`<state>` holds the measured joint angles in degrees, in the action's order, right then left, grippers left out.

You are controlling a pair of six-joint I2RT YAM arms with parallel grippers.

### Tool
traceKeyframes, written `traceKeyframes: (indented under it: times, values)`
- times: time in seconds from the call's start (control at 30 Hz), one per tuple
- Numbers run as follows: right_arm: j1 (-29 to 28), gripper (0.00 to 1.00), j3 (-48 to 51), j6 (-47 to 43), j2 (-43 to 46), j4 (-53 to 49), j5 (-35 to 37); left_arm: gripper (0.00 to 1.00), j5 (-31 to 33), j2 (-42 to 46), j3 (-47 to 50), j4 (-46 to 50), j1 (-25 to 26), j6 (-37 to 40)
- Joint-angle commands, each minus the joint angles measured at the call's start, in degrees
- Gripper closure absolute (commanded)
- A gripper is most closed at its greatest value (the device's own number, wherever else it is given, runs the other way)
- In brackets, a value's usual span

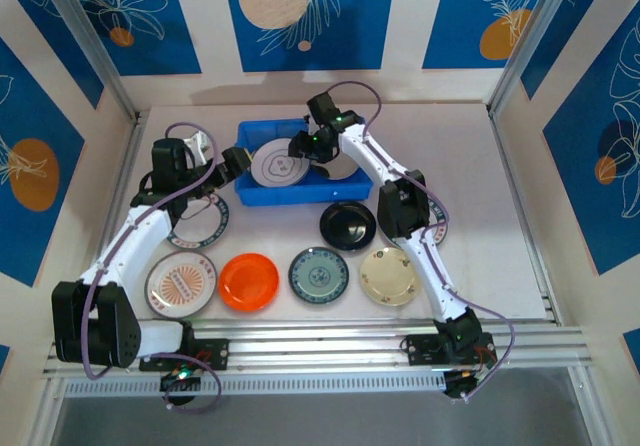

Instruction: Place the plates into the plastic bin on the countertop

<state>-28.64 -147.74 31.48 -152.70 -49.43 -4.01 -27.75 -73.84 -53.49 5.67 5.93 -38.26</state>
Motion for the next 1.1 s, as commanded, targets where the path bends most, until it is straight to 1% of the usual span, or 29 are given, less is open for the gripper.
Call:
traceKeyframes:
  times: [0.0, 0.13, 0.33, 0.47, 0.57, 0.77, 0.83, 0.87, 0.9, 1.07]
  values:
    - [-0.80, 0.44, -3.34, -2.52, -1.10, -3.42, 1.00, 0.00, 0.98, -0.12, -0.34, 0.86, 1.00, 2.23]
    - [-1.98, 0.41, -4.22, -3.68, -1.03, -4.24, 3.35, 0.00, 1.59, 0.96, 0.03, 1.20, 1.34, 3.37]
    - [-2.82, 0.39, -5.27, -3.86, -0.97, -4.35, 5.08, 0.00, 1.56, 0.71, -0.65, 2.24, 1.38, 3.98]
    - [-2.60, 0.38, -4.96, -3.81, 0.15, -4.76, 7.18, 0.00, 1.85, 0.64, -1.07, 2.74, 1.54, 4.16]
    - [-1.98, 0.32, -5.20, -4.98, 1.23, -4.54, 8.05, 0.00, 2.09, 0.81, -1.25, 3.06, 1.71, 4.49]
    - [-0.78, 0.31, -5.20, -6.66, 4.56, -5.15, 7.36, 0.00, 2.42, 0.97, -1.39, 3.12, 2.09, 4.58]
    - [-0.91, 0.36, -3.23, -8.05, 7.13, -4.38, 6.97, 0.00, 2.61, 1.33, -1.76, 3.44, 2.19, 4.76]
    - [-1.02, 0.42, -1.52, -8.64, 8.81, -3.91, 6.66, 0.00, 2.61, 1.49, -1.81, 3.78, 2.20, 5.02]
    - [-1.08, 0.45, 1.28, -9.41, 11.14, -2.52, 6.64, 0.00, 2.61, 1.80, -2.02, 4.84, 2.24, 5.28]
    - [-1.98, 0.45, 15.37, -14.25, 24.46, 3.31, 4.91, 0.00, 2.00, 7.30, -1.21, 13.67, 2.33, 8.97]
